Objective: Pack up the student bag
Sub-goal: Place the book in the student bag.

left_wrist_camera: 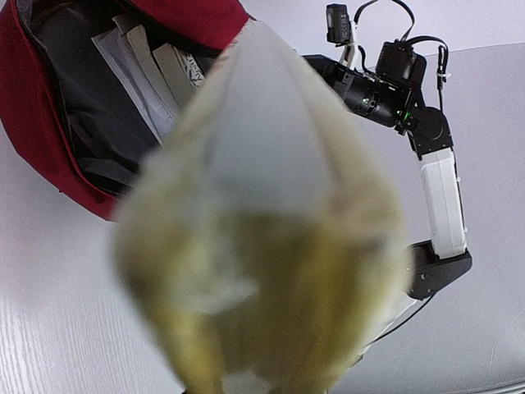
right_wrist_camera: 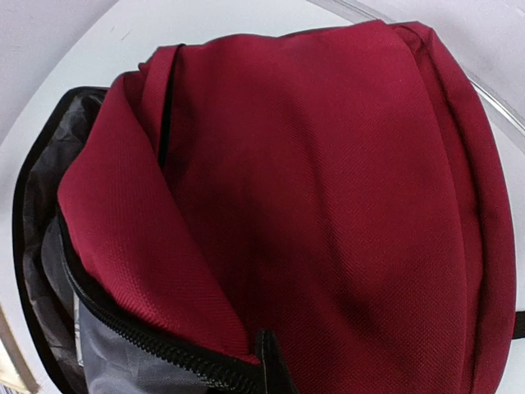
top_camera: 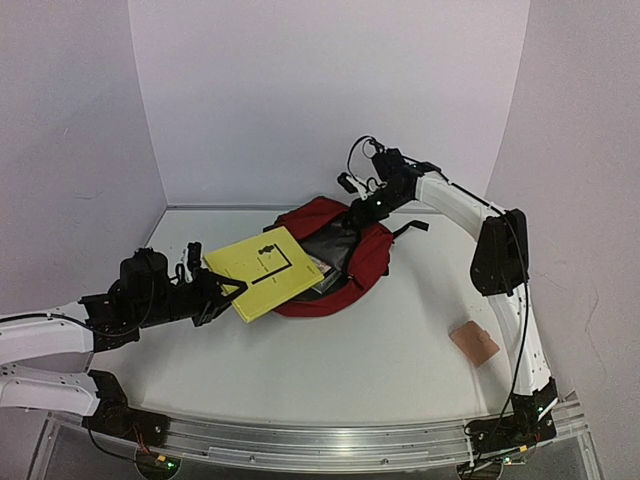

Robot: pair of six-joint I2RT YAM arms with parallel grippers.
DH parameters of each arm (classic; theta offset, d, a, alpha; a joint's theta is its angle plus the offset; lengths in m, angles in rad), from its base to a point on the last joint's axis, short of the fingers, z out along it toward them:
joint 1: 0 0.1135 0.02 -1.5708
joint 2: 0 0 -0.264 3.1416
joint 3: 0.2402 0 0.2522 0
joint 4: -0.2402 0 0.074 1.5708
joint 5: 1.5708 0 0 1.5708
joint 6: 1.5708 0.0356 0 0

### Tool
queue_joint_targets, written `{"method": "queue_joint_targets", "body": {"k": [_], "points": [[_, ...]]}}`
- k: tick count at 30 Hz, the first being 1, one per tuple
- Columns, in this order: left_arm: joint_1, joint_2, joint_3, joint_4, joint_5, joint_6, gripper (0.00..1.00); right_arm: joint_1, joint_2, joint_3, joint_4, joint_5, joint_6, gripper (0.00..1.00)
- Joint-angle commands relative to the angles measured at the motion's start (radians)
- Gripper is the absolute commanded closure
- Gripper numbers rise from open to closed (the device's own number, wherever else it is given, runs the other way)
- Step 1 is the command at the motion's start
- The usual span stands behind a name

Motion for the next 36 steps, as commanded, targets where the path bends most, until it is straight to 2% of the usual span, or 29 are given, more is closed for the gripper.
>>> {"method": "queue_joint_targets", "body": {"k": [1,11,19,22,28,36], "points": [[0.001,0.036,0.002,0.237,0.037,-0.023,1.00,0.002,-0.130,0.049,0.010,-0.100,0.082,1.00],[0.012,0.240,-0.016,0.541,0.115,-0.124,1.00,0.002,-0.220,0.051,0.044,-0.203,0.208,1.00],[0.090,0.436,-0.043,0.852,0.156,-0.303,1.00,0.002,-0.276,0.022,0.058,-0.259,0.255,1.00],[0.116,0.514,-0.036,0.922,0.163,-0.366,1.00,0.003,-0.294,0.002,0.063,-0.276,0.261,1.00],[0.136,0.635,0.025,0.925,0.152,-0.424,1.00,0.004,-0.318,-0.030,0.068,-0.302,0.272,1.00],[0.136,0.738,0.245,0.712,0.175,-0.323,1.00,0.042,-0.339,-0.083,0.076,-0.325,0.276,1.00]]}}
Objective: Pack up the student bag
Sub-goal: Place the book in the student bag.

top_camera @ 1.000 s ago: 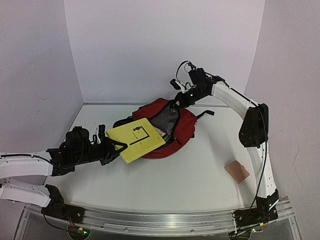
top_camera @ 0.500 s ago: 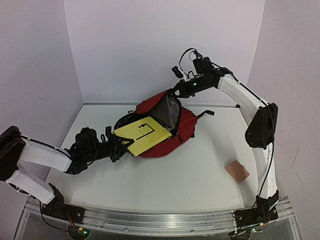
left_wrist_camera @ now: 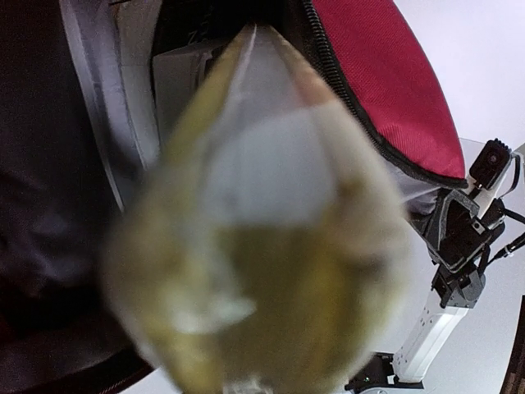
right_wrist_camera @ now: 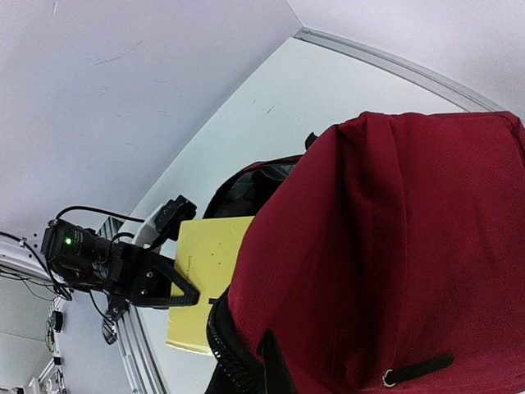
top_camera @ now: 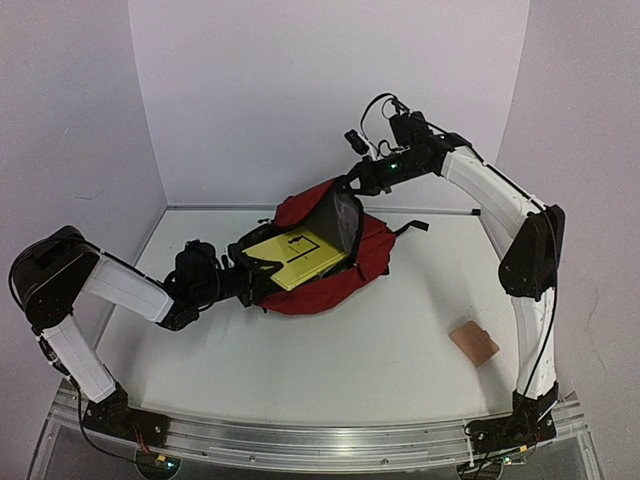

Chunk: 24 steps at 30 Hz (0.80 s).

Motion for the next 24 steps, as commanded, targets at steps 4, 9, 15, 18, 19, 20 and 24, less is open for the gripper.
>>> {"method": "queue_joint_targets", "body": {"k": [4,9,15,18,19,20,24], "points": [[0.005,0.062,0.308,-0.269,-0.004,0.126,0.95,0.035,-0.096,-0.055,0.062,-0.052,0.007,1.00],[-0.003,0.087,0.444,-0.481,0.010,0.183,0.74,0.035,-0.095,-0.056,0.063,-0.040,0.000,1.00],[-0.023,-0.038,0.399,-0.652,-0.095,0.221,0.35,0.034,-0.096,-0.063,0.062,-0.034,-0.009,1.00],[-0.029,-0.081,0.394,-0.721,-0.122,0.235,0.29,0.033,-0.094,-0.065,0.062,-0.032,-0.012,1.00],[-0.030,-0.093,0.397,-0.745,-0.129,0.238,0.29,0.033,-0.092,-0.064,0.062,-0.032,-0.011,1.00],[-0.032,-0.103,0.400,-0.770,-0.139,0.241,0.30,0.033,-0.089,-0.063,0.062,-0.032,-0.011,1.00],[-0.045,-0.141,0.385,-0.844,-0.187,0.235,0.39,0.034,-0.082,-0.054,0.062,-0.033,-0.007,1.00]]}}
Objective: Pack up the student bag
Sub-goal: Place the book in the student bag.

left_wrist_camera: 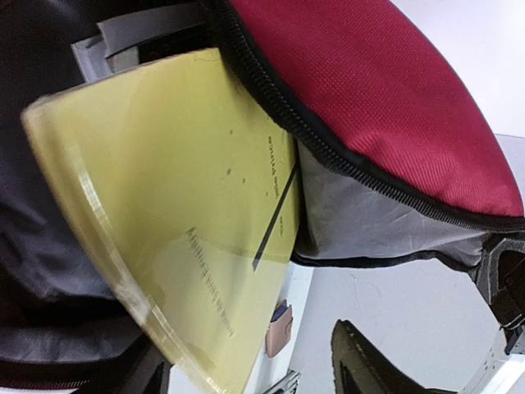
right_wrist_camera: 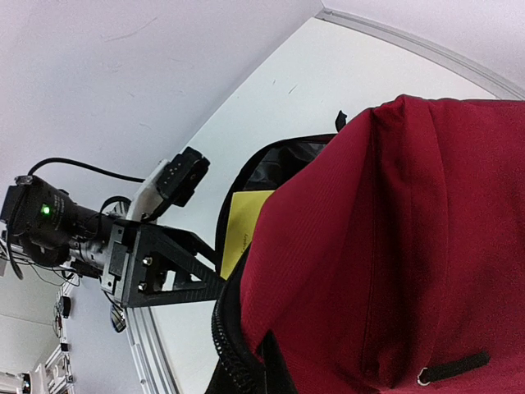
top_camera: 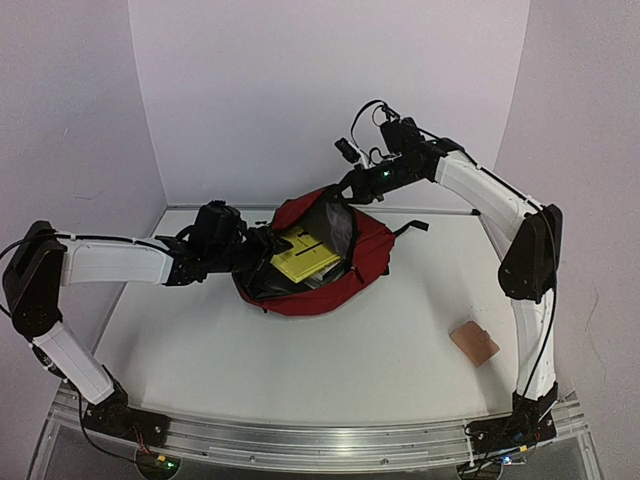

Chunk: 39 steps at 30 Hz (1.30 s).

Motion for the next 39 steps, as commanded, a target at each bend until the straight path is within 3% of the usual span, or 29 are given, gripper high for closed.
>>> {"method": "queue_joint_targets", "body": {"k": [1,5,9,11,17,20,23,30,39], "points": [[-0.012,-0.083,-0.009,-0.070,-0.072,0.020,0.43,-0.003,-0.063,0.017,0.037,-0.014,-0.006,1.00],[-0.012,-0.078,-0.020,-0.049,-0.070,0.018,0.61,-0.003,-0.054,0.029,0.038,-0.025,0.004,1.00],[-0.011,-0.031,-0.005,-0.011,-0.062,0.019,0.95,-0.003,-0.053,0.032,0.040,-0.037,0.015,1.00],[-0.010,0.006,0.002,0.037,-0.057,0.016,1.00,-0.003,-0.055,0.033,0.041,-0.043,0.021,1.00],[-0.009,0.064,0.034,0.134,-0.022,0.043,0.99,-0.003,-0.057,0.025,0.042,-0.045,0.025,1.00],[-0.023,0.011,0.017,0.089,-0.041,0.083,0.83,-0.003,-0.062,0.017,0.042,-0.043,0.017,1.00],[-0.062,-0.082,-0.005,-0.019,-0.130,0.124,0.73,-0.003,-0.062,0.012,0.042,-0.045,0.013,1.00],[-0.087,-0.193,-0.088,-0.171,-0.211,0.079,0.71,-0.003,-0.056,0.002,0.044,-0.043,0.012,1.00],[-0.085,-0.151,-0.116,-0.145,-0.203,0.055,0.65,-0.002,-0.060,-0.007,0.044,-0.042,0.014,1.00]]}}
